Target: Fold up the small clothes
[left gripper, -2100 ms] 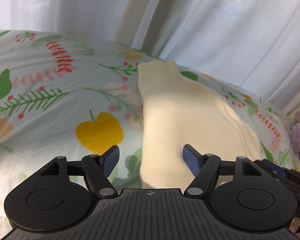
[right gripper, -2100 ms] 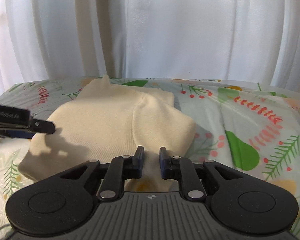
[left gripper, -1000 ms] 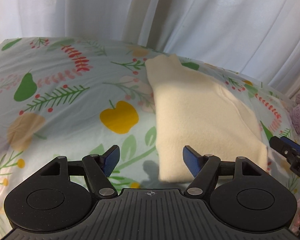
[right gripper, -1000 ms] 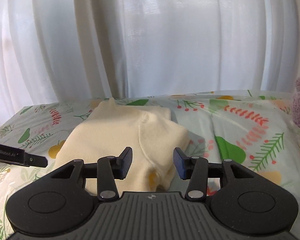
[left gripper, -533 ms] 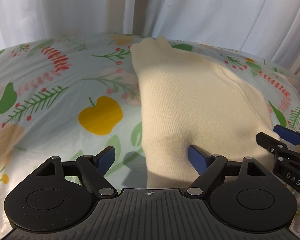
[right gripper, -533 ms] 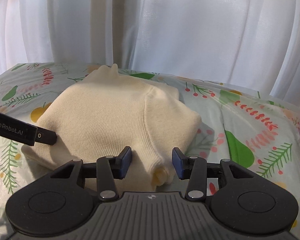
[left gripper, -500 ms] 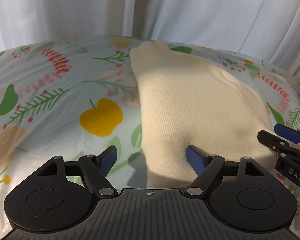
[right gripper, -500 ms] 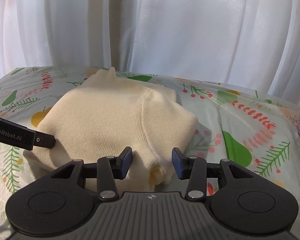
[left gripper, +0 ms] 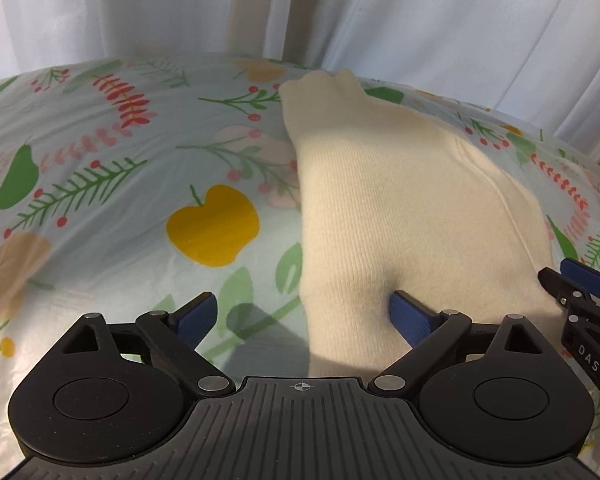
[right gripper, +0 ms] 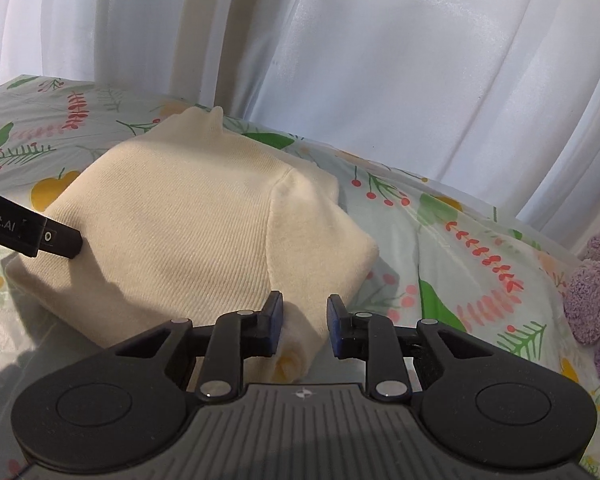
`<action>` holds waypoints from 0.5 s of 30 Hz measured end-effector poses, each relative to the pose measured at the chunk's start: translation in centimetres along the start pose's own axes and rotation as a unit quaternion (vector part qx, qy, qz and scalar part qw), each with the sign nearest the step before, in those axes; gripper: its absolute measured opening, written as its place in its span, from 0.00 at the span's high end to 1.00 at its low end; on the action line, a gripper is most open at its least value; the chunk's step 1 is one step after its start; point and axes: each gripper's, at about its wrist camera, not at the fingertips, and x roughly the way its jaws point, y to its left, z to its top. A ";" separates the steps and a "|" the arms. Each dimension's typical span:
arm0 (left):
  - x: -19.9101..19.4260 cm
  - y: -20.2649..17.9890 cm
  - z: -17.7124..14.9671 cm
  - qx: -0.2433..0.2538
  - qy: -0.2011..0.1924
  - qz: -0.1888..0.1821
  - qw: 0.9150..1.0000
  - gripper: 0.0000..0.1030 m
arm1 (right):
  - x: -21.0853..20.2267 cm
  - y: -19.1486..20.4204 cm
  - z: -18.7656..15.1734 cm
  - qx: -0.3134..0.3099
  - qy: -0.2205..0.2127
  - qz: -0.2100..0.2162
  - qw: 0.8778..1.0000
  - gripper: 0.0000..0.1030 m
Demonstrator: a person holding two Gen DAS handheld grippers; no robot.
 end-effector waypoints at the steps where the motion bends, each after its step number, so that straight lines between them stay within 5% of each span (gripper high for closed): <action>1: -0.3 -0.1 -0.6 0.012 0.007 0.013 1.000 0.06 | -0.5 -0.1 -0.1 0.006 0.014 0.001 1.000 0.78; 3: -1.3 -0.2 -2.2 0.037 0.016 0.030 0.999 0.06 | -2.2 -1.5 -0.9 0.078 0.057 0.050 0.994 0.76; 6: -2.7 -0.4 -4.5 0.055 0.035 0.033 0.997 0.09 | -3.5 -1.9 -3.2 0.140 0.130 0.129 0.973 0.53; 8: -3.4 -0.6 -5.8 0.058 0.040 0.033 0.997 0.09 | -4.5 -1.1 -4.3 0.123 0.145 0.125 0.974 0.26; 12: -4.5 -1.1 -6.3 0.056 0.045 0.043 0.996 0.09 | -6.5 -0.1 -3.9 0.100 0.136 0.119 0.978 0.07; 15: -5.3 -1.5 -5.5 0.056 0.034 0.043 0.997 0.08 | -7.3 0.2 -2.1 0.094 0.117 0.106 0.983 0.04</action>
